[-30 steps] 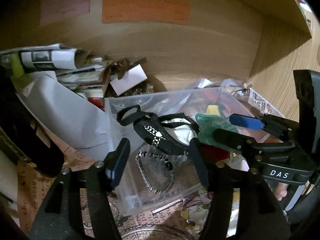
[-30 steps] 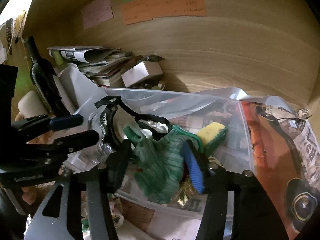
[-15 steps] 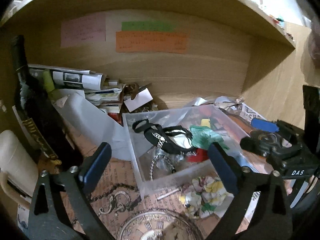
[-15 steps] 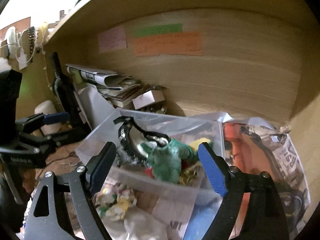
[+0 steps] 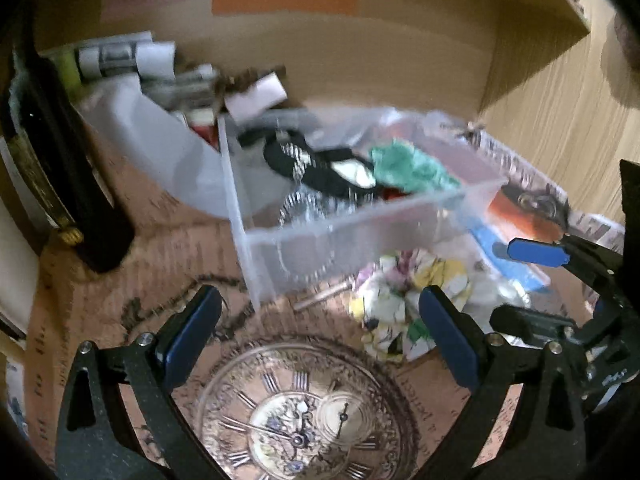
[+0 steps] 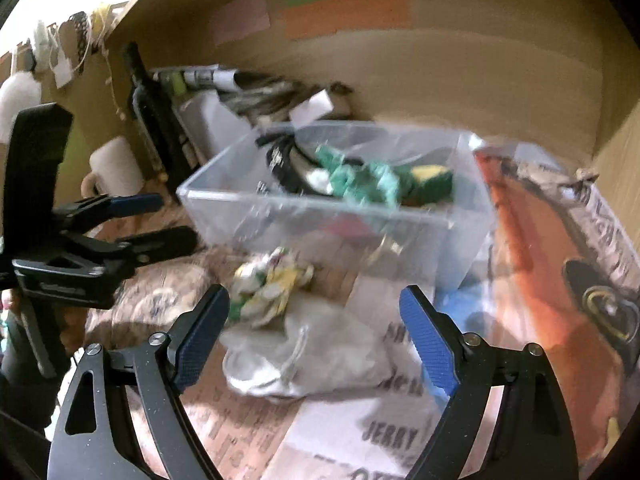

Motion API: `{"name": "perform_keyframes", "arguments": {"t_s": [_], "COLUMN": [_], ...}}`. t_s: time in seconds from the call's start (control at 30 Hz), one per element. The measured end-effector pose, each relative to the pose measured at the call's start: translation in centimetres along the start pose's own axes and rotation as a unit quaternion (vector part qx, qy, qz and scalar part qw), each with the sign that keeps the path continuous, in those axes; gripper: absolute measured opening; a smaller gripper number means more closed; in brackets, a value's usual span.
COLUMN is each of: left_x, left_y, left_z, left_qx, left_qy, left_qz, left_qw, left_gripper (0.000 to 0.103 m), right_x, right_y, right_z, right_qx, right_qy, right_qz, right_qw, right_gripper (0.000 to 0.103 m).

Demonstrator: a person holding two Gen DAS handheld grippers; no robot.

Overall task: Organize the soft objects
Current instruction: 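Grasp the floral cloth with the left gripper while the right grasps the white cloth, then place the floral cloth and white cloth into the box and open both grippers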

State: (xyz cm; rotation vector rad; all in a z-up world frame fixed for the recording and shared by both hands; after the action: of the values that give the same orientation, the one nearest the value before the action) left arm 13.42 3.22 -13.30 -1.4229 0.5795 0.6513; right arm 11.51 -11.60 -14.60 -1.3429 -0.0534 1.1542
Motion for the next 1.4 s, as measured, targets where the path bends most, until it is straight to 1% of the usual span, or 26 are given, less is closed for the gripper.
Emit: {"name": "perform_keyframes", "arguments": {"t_s": [0.13, 0.17, 0.2, 0.23, 0.27, 0.33, 0.4, 0.43, 0.47, 0.5, 0.53, 0.57, 0.6, 0.63, 0.67, 0.7, 0.73, 0.8, 0.83, 0.93, 1.07, 1.23, 1.4], "left_x": [1.5, 1.8, 2.2, 2.5, 3.1, 4.0, 4.1, 4.0, 3.9, 3.8, 3.8, 3.6, 3.5, 3.6, 3.5, 3.4, 3.3, 2.9, 2.6, 1.6, -0.3, -3.1, -5.9], "left_y": [0.6, 0.8, 1.0, 1.0, 1.2, 1.4, 1.4, 1.5, 1.5, 1.6, 1.6, 1.7, 1.8, 1.7, 1.8, 1.8, 1.9, 2.0, 2.1, 2.1, 1.6, 0.9, -1.0], "left_z": [-1.2, -1.3, -1.7, -1.8, -2.0, -2.2, -2.4, -2.6, -2.8, -2.9, -3.1, -3.4, -3.7, -3.9, -4.1, -4.4, -4.7, -4.9, -4.9, -4.4, -3.9, -3.7, -2.7], "left_qx": [0.017, 0.02, 0.025, 0.027, 0.028, 0.025, 0.025, 0.027, 0.03, 0.037, 0.041, 0.046, 0.049, 0.05, 0.051, 0.052, 0.054, 0.054, 0.05, 0.035, 0.022, 0.017, 0.003], "left_qy": [0.004, 0.004, 0.007, 0.008, 0.011, 0.018, 0.018, 0.024, 0.033, 0.036, 0.037, 0.042, 0.047, 0.05, 0.055, 0.055, 0.057, 0.055, 0.057, 0.057, 0.059, 0.054, 0.051], "left_qz": [0.025, 0.028, 0.038, 0.044, 0.053, 0.07, 0.068, 0.067, 0.065, 0.062, 0.06, 0.058, 0.057, 0.057, 0.056, 0.055, 0.053, 0.047, 0.041, 0.031, 0.009, -0.027, -0.071], "left_qw": [0.9995, 0.9994, 0.999, 0.9986, 0.9981, 0.9971, 0.9972, 0.9971, 0.9969, 0.9968, 0.9966, 0.9963, 0.9961, 0.9959, 0.9956, 0.9956, 0.9955, 0.9959, 0.9963, 0.9973, 0.998, 0.998, 0.9962], "left_gripper": [0.099, 0.095, 0.088, 0.085, 0.077, 0.072, 0.068, 0.066, 0.06, 0.054, 0.051, 0.043, 0.035, 0.031, 0.024, 0.017, 0.014, 0.01, 0.01, 0.01, 0.007, 0.007, 0.007], "right_x": [1.4, 1.6, 1.8, 1.9, 1.9, 2.0, 2.1, 2.2, 2.2, 2.1, 2.0, 1.8, 1.7, 1.5, 1.4, 1.3, 1.0, 0.4, 0.1, -0.9, -2.9, -5.3, -7.2], "right_y": [1.0, 1.2, 1.5, 1.6, 1.7, 2.0, 2.3, 2.5, 2.5, 2.6, 2.7, 2.7, 2.7, 2.8, 2.8, 2.8, 2.9, 3.0, 3.0, 2.8, 2.0, 0.7, -1.1], "right_z": [0.2, 0.2, 0.1, 0.0, -0.1, -0.2, -0.2, -0.2, -0.2, -0.2, -0.2, -0.3, -0.4, -0.6, -0.7, -0.8, -1.1, -1.4, -1.5, -1.8, -1.7, -1.2, -0.8], "right_qx": [-0.001, -0.002, -0.001, 0.0, 0.002, 0.002, -0.003, -0.006, -0.01, -0.013, -0.015, -0.015, -0.014, -0.012, -0.01, -0.008, -0.004, 0.002, 0.005, 0.01, 0.012, 0.003, -0.006], "right_qy": [-0.006, -0.004, -0.002, -0.003, -0.005, -0.002, 0.007, 0.011, 0.016, 0.018, 0.016, 0.013, 0.013, 0.013, 0.013, 0.014, 0.017, 0.021, 0.024, 0.03, 0.03, 0.035, 0.041], "right_qz": [0.032, 0.039, 0.044, 0.048, 0.051, 0.055, 0.059, 0.06, 0.059, 0.057, 0.056, 0.054, 0.051, 0.048, 0.045, 0.044, 0.04, 0.032, 0.027, 0.016, -0.018, -0.058, -0.098], "right_qw": [0.999, 0.999, 0.999, 0.999, 0.999, 0.998, 0.998, 0.998, 0.998, 0.998, 0.998, 0.998, 0.999, 0.999, 0.999, 0.999, 0.999, 0.999, 0.999, 0.999, 0.999, 0.998, 0.994], "right_gripper": [0.085, 0.085, 0.085, 0.085, 0.086, 0.085, 0.084, 0.083, 0.081, 0.076, 0.068, 0.065, 0.058, 0.051, 0.047, 0.038, 0.032, 0.026, 0.025, 0.025, 0.025, 0.025, 0.025]}}
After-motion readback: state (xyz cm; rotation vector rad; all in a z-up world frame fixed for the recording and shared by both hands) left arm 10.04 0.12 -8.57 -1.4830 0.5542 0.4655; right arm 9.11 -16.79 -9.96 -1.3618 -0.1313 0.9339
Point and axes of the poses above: each gripper's, at about its wrist camera, not at the fingertips, and x roughly the way its jaws point, z to its left, y to its underside, the point moved 2 cm from there along x, roughly the way its jaws point, and after that the axes turned 12 degrees about -y, right-handed, at the moved point
